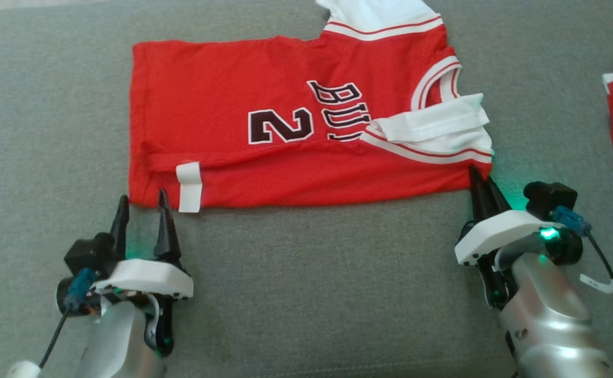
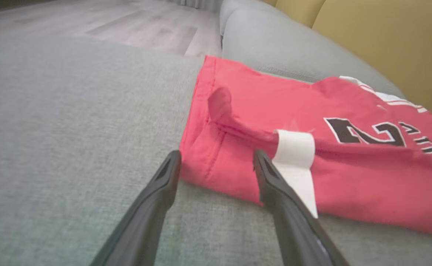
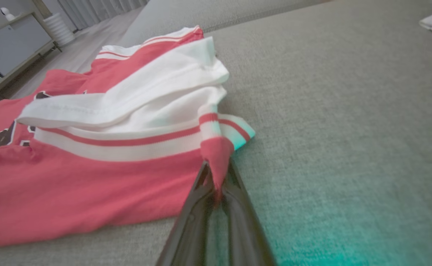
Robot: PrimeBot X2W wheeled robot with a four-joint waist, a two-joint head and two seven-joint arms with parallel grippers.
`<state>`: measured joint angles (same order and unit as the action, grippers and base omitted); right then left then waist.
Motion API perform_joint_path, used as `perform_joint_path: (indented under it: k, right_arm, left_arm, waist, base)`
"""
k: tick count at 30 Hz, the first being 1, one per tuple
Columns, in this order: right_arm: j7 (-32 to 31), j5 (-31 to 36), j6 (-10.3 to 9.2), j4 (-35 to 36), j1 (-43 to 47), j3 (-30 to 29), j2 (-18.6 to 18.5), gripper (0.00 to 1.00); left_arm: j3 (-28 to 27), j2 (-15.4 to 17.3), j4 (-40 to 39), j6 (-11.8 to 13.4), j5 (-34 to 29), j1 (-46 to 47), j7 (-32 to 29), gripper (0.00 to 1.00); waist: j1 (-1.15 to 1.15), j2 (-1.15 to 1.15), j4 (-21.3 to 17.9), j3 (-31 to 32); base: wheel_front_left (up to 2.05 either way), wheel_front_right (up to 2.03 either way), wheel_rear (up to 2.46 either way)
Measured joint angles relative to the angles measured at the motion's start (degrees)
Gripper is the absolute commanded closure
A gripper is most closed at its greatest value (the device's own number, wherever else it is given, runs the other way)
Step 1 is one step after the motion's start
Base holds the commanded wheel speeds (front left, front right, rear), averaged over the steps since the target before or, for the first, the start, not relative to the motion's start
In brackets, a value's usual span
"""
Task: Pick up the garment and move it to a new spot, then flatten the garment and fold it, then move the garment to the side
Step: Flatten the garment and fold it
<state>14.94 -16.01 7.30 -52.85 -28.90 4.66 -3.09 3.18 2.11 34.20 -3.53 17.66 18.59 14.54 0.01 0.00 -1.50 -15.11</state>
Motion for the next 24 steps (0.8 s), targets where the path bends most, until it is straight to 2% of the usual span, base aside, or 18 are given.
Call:
perform_joint_path:
  k: [6, 7, 8, 12, 17, 20, 24]
  right_arm:
    - [-0.09, -1.42, 0.00, 2.16, 0.13, 1.78, 0.09, 1.00]
    - [-0.13, -1.67, 0.00, 2.47, 0.15, 1.93, 0.09, 1.00]
    - [-0.14, -1.86, 0.00, 2.78, 0.16, 1.97, 0.11, 1.00]
    - [-0.15, -3.28, 0.00, 4.58, 0.19, 1.56, 0.11, 1.00]
    - [-0.18, -4.20, 0.00, 5.88, -0.12, -0.26, 0.13, 1.00]
    - [-1.44, -5.31, 0.00, 4.77, -1.35, -0.82, 0.12, 1.00]
    - [-3.31, -7.35, 0.00, 4.48, -0.46, 0.33, -0.46, 1.00]
  left_arm:
    - [-2.35, -0.14, 9.25, 0.10, 0.02, 3.94, 0.27, 0.00]
    - [-2.40, -0.12, 10.15, -0.12, 0.02, 4.75, 0.45, 0.75]
    - [-2.48, -0.11, 10.73, -0.60, 0.02, 5.39, 0.49, 1.00]
    - [-2.45, -0.07, 11.34, -2.03, 0.11, 6.14, 0.37, 1.00]
    - [-3.70, -0.35, 1.38, -2.52, -0.02, 5.75, 0.15, 1.00]
    - [-4.61, -0.37, -1.46, -2.45, -0.66, 4.63, 0.15, 1.00]
    - [-4.69, -0.37, 0.09, -2.25, -1.10, -1.29, 0.15, 1.00]
  waist:
    - [-0.01, 0.00, -1.51, -0.94]
    - [0.00, 0.00, -1.70, -1.04]
    - [0.00, 0.00, -1.83, -1.10]
    - [0.00, 0.00, -1.72, -0.82]
    - [0.00, 0.00, -1.02, 1.36]
    - [-0.01, 0.00, -0.55, 4.97]
    - [-0.01, 0.00, -0.30, 9.60]
  base:
    - [0.00, 0.00, 0.00]
    - [0.00, 0.00, 0.00]
    - [0.00, 0.00, 0.00]
    - [0.00, 0.00, 0.00]
    - [0.00, 0.00, 0.00]
    - [0.00, 0.00, 0.00]
    - [0.00, 0.00, 0.00]
